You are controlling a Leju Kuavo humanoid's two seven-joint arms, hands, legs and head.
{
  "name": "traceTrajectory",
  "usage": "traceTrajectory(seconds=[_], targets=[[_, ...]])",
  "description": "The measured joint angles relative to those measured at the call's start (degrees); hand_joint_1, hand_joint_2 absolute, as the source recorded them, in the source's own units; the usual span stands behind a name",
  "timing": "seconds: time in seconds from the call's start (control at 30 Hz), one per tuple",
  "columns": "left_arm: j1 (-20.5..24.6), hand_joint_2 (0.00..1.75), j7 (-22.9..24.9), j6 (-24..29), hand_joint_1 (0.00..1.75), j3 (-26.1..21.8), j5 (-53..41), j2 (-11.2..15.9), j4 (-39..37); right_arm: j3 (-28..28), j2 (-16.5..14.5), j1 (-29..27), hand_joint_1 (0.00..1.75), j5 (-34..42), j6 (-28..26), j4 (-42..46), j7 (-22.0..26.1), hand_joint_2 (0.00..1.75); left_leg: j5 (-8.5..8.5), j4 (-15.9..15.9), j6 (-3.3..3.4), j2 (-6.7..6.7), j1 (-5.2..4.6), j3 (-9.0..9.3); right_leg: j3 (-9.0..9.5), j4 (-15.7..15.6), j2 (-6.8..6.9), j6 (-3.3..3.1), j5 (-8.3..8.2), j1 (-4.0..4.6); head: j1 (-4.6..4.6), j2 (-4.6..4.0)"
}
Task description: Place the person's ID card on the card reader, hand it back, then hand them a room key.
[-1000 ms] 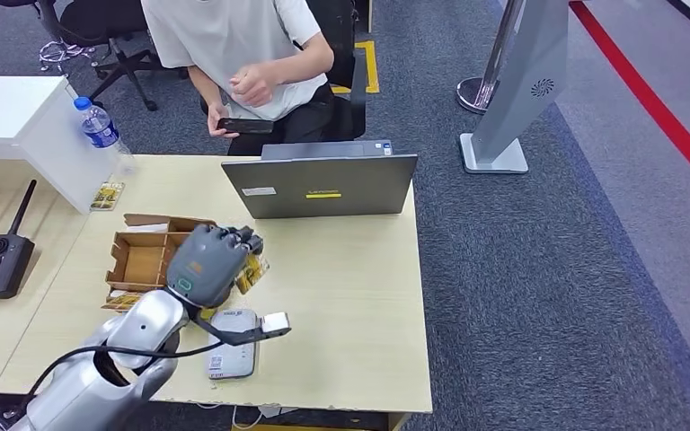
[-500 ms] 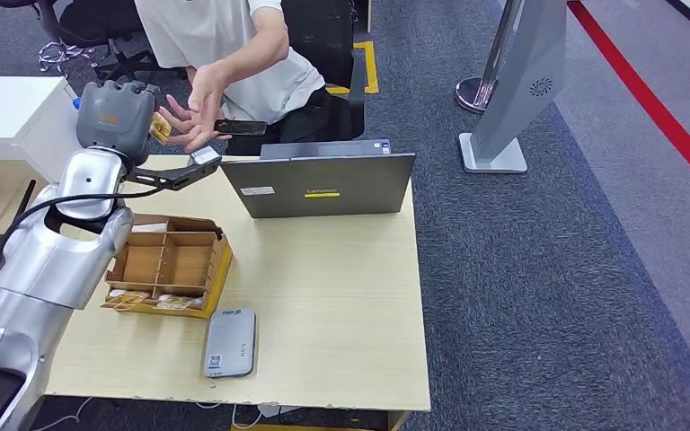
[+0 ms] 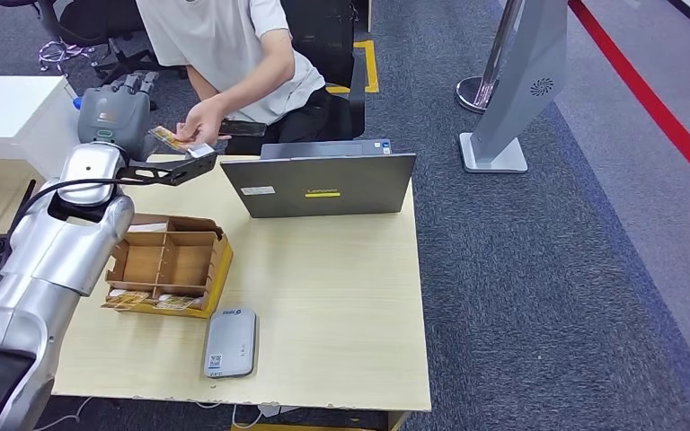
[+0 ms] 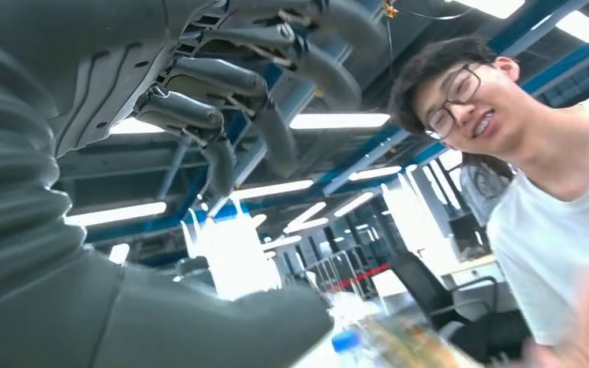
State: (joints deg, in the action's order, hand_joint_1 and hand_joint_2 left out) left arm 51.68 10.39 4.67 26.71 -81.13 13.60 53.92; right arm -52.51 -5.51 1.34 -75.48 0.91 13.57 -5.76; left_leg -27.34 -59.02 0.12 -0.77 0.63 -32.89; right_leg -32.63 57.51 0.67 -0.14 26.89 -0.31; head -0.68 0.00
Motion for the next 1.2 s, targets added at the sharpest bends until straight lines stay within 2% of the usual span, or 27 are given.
traceTrajectory(seconds=[0.13, 0.27, 0.4, 0.53, 0.7, 0.83, 0.93, 1.0, 1.1, 1.2], targets=[[-3.9, 1.75, -2.5, -1.3, 0.0, -0.5, 4.2, 0.6, 6.6, 0.0, 0.0, -0.1, 0.0, 0.6, -0.1, 0.0, 0.0, 0.0, -0.01, 0.0, 0.0, -0.02, 0.0, -0.01, 0.0, 0.0, -0.02, 0.0, 0.01, 0.0, 0.01, 0.0], [-12.3, 1.75, -4.4, -3.2, 0.0, -0.6, 8.7, 3.8, 20.3, -0.6, 0.0, -0.6, 0.0, 1.6, -0.1, 0.1, 0.1, 0.0, -0.08, 0.1, 0.0, -0.21, 0.0, -0.02, -0.06, 0.0, -0.17, 0.01, 0.03, 0.0, 0.01, 0.0], [-22.7, 1.75, -6.0, -1.6, 0.0, -0.6, 11.0, 9.2, 33.6, -1.7, -0.3, -1.3, 0.0, 2.3, -0.1, 0.7, 0.1, 0.0, -0.16, 0.1, -0.05, -0.31, 0.0, -0.03, -0.12, 0.0, -0.28, -0.02, 0.09, 0.0, 0.03, 0.0], [-35.8, 1.75, -8.7, 4.0, 0.0, -0.7, 11.6, 14.8, 44.2, -3.3, -0.7, -1.8, 0.0, 2.4, -0.1, 1.8, 0.1, 0.0, -0.26, 0.1, -0.06, -0.35, 0.0, -0.01, -0.13, 0.0, -0.32, -0.04, 0.22, 0.0, 0.02, 0.0], [-52.6, 1.75, -10.6, 6.8, 0.0, -2.0, 13.3, 21.3, 51.7, -6.0, -1.2, -2.2, 0.0, 2.3, 0.2, 3.4, 0.3, 0.0, -0.31, 0.2, -0.05, -0.35, 0.01, -0.03, -0.18, 0.0, -0.31, -0.01, 0.33, 0.0, 0.02, 0.0], [-61.8, 1.75, -10.7, 6.1, 0.0, -4.4, 15.6, 25.7, 54.3, -7.6, -1.2, -2.4, 0.0, 2.1, 0.4, 4.3, 0.4, 0.0, -0.31, 0.2, -0.05, -0.27, 0.01, -0.07, -0.18, 0.0, -0.2, 0.01, 0.37, 0.01, 0.02, 0.0], [-66.1, 1.75, -9.8, 5.4, 0.0, -6.3, 16.7, 27.8, 55.0, -8.5, -1.2, -2.4, 0.0, 1.9, 0.5, 4.8, 0.4, 0.0, -0.31, 0.2, -0.04, -0.24, 0.01, -0.07, -0.17, 0.0, -0.16, 0.02, 0.37, 0.01, 0.01, 0.0], [-67.3, 1.75, -9.1, 5.5, 0.0, -7.3, 16.6, 28.1, 55.1, -8.9, -1.3, -2.5, 0.0, 1.6, 0.7, 5.1, 0.5, 0.0, -0.31, 0.2, -0.04, -0.18, 0.01, -0.07, -0.14, 0.0, -0.1, 0.02, 0.36, 0.0, 0.02, 0.0], [-67.6, 1.75, -7.2, 6.2, 0.0, -8.2, 13.5, 27.1, 55.0, -9.6, -1.5, -2.5, 0.0, 0.7, 1.1, 5.7, 0.5, 0.0, -0.29, 0.2, -0.03, -0.15, 0.0, -0.04, -0.1, 0.0, -0.07, 0.02, 0.34, 0.0, 0.02, 0.0], [-66.3, 1.75, -4.7, 7.8, 0.0, -8.6, 8.1, 24.4, 54.3, -9.9, -2.0, -2.5, 0.0, -0.4, 1.4, 6.4, 0.5, 0.0, -0.28, 0.1, -0.02, -0.1, -0.01, -0.03, -0.06, 0.0, -0.02, 0.03, 0.33, -0.01, 0.03, 0.0]])
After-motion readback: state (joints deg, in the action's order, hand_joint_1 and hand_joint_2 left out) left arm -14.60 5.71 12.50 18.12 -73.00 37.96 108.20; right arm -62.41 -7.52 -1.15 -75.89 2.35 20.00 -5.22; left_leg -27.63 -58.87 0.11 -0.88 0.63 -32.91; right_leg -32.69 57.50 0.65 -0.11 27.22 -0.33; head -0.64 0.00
